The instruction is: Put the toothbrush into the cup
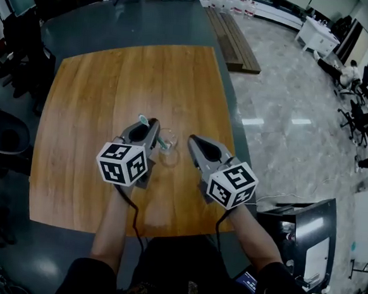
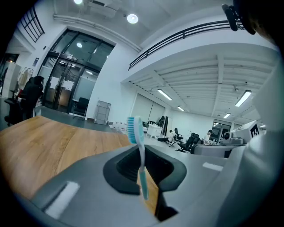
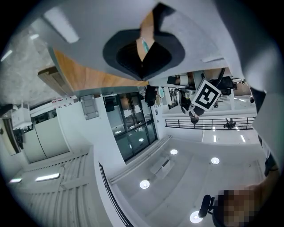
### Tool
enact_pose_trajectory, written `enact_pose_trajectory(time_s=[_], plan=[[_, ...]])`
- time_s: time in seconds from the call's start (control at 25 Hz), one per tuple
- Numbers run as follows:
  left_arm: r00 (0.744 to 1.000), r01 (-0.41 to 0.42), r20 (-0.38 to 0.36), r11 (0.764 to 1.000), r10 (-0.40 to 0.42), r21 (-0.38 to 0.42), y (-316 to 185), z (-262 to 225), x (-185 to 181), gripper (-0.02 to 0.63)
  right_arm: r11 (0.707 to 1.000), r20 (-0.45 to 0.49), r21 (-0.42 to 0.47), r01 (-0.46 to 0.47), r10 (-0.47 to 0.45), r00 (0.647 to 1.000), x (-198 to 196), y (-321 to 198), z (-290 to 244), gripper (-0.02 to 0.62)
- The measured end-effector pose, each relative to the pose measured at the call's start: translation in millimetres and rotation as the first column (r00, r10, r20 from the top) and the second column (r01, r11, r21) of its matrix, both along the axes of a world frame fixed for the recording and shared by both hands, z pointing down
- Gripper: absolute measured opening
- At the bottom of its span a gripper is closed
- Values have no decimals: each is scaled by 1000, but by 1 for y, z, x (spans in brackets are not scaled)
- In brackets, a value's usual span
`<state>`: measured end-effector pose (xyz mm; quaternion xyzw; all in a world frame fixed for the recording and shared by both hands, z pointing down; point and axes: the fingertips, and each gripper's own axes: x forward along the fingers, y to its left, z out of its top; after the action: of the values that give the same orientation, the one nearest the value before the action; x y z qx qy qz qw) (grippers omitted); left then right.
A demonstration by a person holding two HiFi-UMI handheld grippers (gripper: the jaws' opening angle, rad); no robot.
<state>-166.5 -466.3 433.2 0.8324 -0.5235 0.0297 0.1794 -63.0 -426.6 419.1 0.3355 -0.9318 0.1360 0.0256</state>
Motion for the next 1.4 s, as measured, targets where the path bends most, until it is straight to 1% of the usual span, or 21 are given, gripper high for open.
enact_pose_trajectory(time_s=[0.28,0.4,0.64,0.88,1.16,1.4], plan=[[996,93,-3,995,-94,-40,-24,37,-10,23,998,-5,-51,37,-38,999,3,-18,24,3],[993,115,-5,992,-115,-60,-29,54,-10,23,997,-4,-71,43,-43,999,7,-24,32,3],[988,153,18,985,-153,-84,-32,88,-10,23,994,-10,-103,48,-49,999,14,-31,48,3],[986,164,36,982,-161,-96,-34,105,-5,23,992,-19,-115,47,-50,999,20,-34,55,3],[984,172,74,978,-164,-120,-34,119,-3,23,991,-23,-122,49,-52,998,21,-32,57,3],[973,206,130,971,-190,-120,-37,123,-8,29,991,-30,-124,50,-54,998,21,-33,59,3]])
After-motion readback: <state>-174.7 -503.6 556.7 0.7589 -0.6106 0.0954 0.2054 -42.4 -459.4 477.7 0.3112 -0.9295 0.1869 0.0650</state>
